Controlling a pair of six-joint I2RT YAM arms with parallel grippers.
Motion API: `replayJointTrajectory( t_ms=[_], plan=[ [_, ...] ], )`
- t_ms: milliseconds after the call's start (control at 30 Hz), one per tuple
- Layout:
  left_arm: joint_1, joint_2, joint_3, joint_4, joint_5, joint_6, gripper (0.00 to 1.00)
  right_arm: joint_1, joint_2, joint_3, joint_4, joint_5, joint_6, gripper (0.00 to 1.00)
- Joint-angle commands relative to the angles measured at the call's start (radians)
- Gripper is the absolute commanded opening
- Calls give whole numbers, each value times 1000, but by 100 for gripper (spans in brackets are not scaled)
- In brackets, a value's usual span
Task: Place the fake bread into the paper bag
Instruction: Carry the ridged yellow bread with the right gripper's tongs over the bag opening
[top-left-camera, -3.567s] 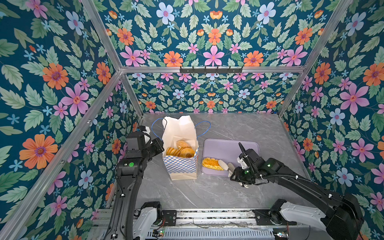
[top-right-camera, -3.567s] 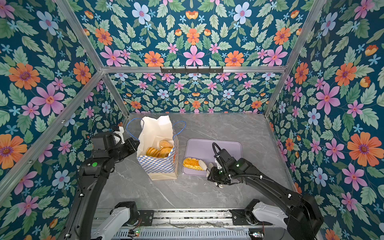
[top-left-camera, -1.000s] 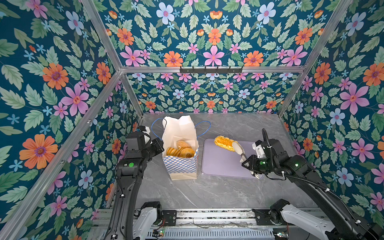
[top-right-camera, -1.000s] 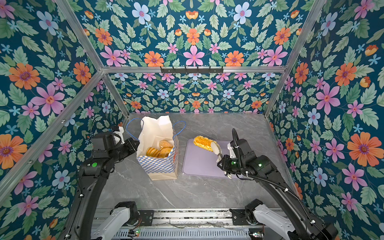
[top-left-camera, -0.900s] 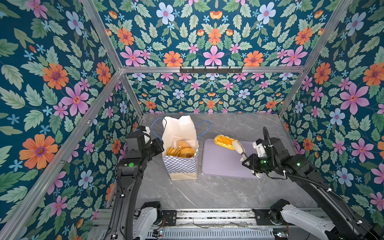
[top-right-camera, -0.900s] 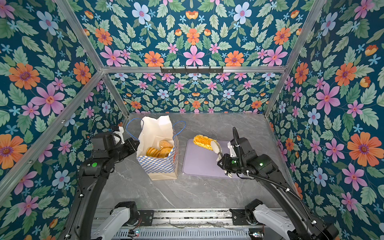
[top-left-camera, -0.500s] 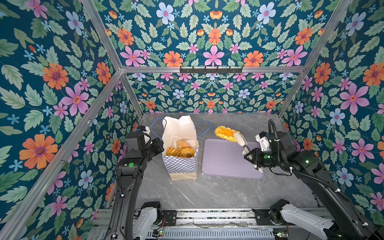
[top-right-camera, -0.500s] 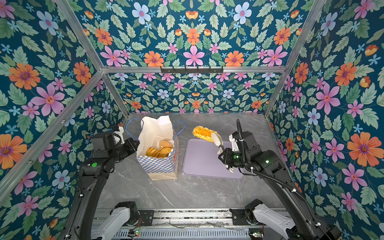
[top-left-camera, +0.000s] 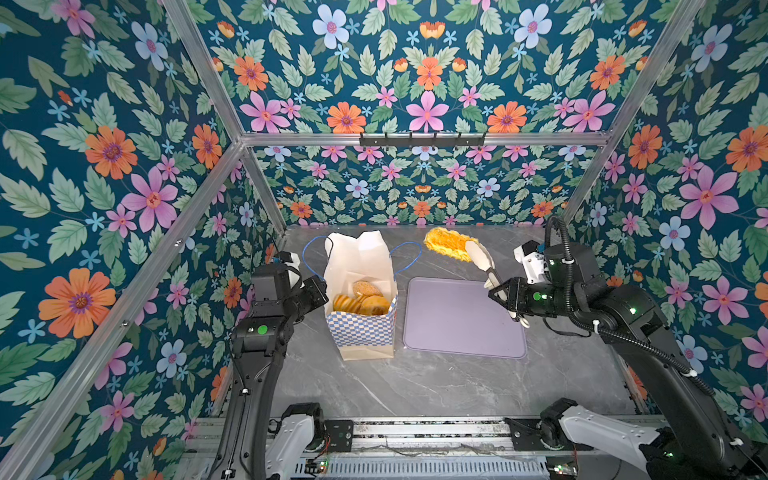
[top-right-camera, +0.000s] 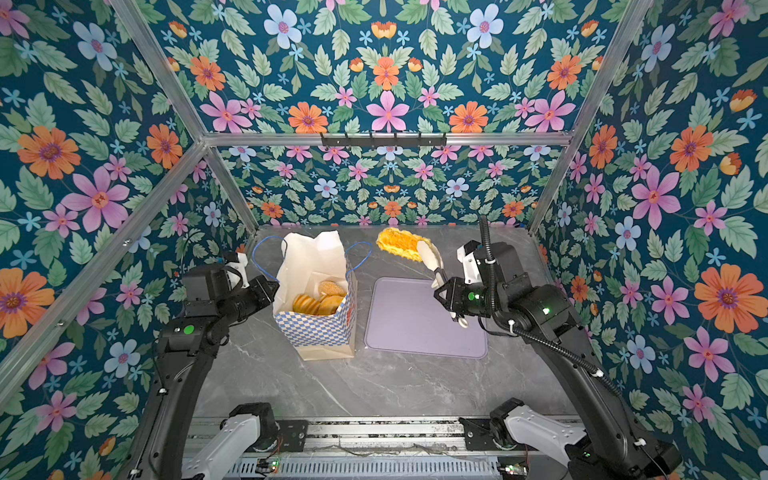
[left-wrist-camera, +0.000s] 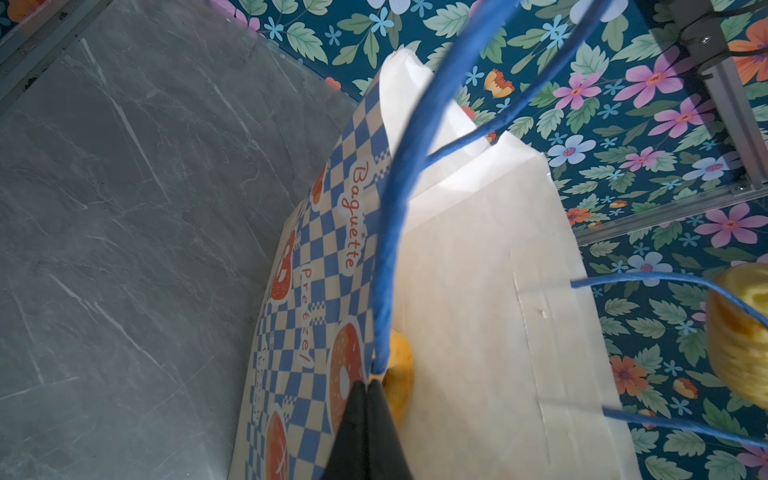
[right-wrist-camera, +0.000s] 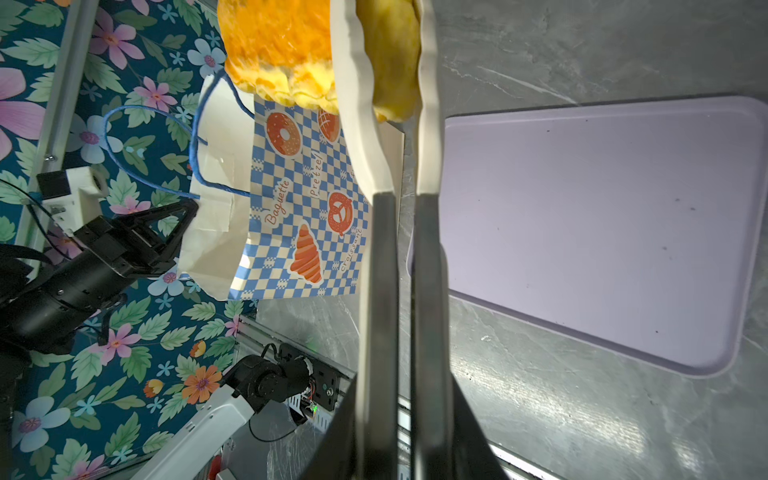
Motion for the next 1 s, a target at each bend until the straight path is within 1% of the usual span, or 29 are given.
replayJointTrajectory(
  t_ms=[0, 233, 533, 633, 967],
  plan=[
    [0, -3, 8, 11, 3, -8, 5, 1, 13, 39, 48, -9, -17, 27],
    [0, -2, 8, 13, 4, -11, 5, 1, 64, 112, 84, -59, -20, 25],
    [-1, -1, 7, 14, 4, -14, 5, 11, 97, 160, 140, -105, -3, 24],
    [0, 1, 7, 14, 1, -14, 5, 33, 115, 182, 145, -104, -4, 24],
    [0, 1, 4, 16, 1, -16, 5, 165, 206, 269, 156, -72, -13, 24]
  ],
)
